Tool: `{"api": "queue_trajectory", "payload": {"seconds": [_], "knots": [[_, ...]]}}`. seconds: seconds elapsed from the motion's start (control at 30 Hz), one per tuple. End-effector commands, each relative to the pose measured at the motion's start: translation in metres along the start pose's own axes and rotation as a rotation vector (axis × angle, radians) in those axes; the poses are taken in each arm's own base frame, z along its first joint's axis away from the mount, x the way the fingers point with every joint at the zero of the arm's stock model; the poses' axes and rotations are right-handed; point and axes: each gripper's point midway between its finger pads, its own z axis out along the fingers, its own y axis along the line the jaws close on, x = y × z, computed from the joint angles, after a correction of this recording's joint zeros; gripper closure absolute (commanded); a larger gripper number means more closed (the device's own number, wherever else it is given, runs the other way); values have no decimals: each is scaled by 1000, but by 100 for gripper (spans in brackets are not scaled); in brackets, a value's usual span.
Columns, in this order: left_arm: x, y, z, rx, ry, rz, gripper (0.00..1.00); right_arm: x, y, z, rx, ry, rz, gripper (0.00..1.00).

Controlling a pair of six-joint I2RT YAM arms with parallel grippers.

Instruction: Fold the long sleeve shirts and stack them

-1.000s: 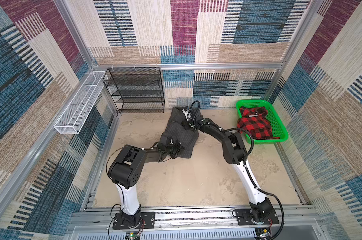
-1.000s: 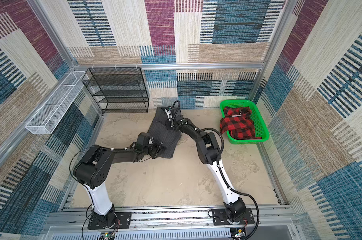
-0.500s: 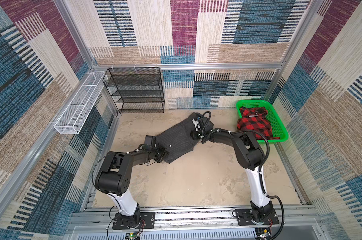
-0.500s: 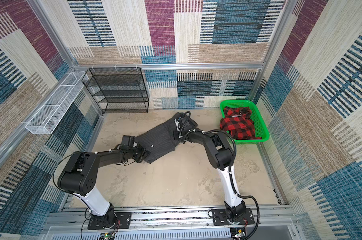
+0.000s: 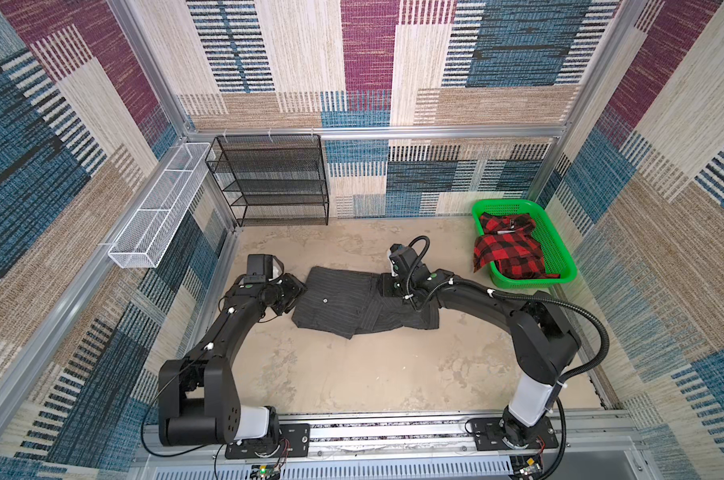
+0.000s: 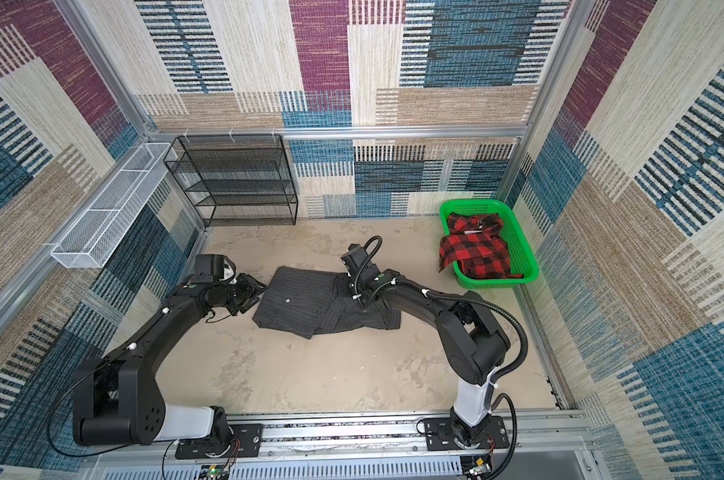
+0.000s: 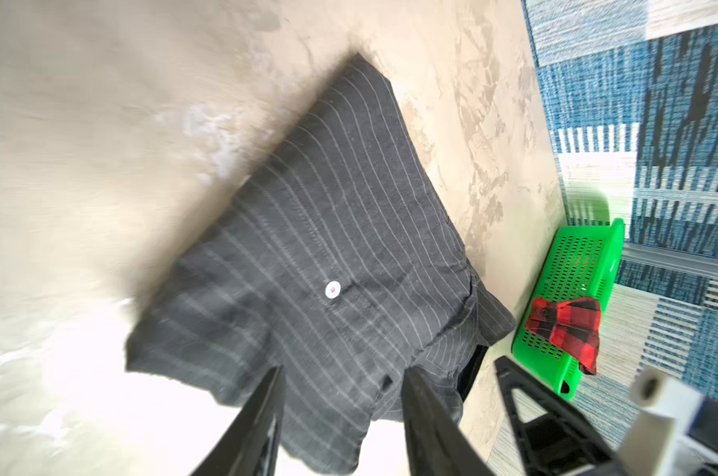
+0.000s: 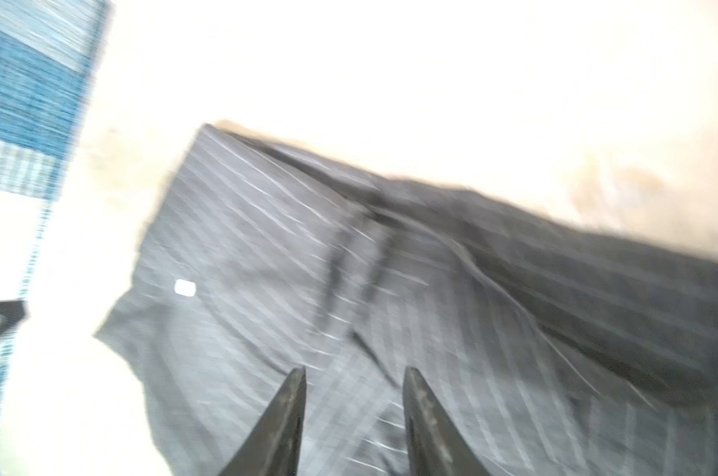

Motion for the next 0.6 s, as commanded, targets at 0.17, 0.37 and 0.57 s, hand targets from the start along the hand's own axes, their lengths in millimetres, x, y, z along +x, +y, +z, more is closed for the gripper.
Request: {"api": "queue_trajectory", "payload": {"seconds": [0.17, 0.37, 0.57], "knots": [[15, 21, 9, 38, 67, -88, 49, 8, 39, 34, -106, 86, -75, 63], [22, 20, 20, 96, 82, -150, 53, 13, 22, 73, -50, 101, -110, 69], [14, 23, 27, 69, 96, -116, 43, -3, -10, 109, -5, 77, -120, 72]]}}
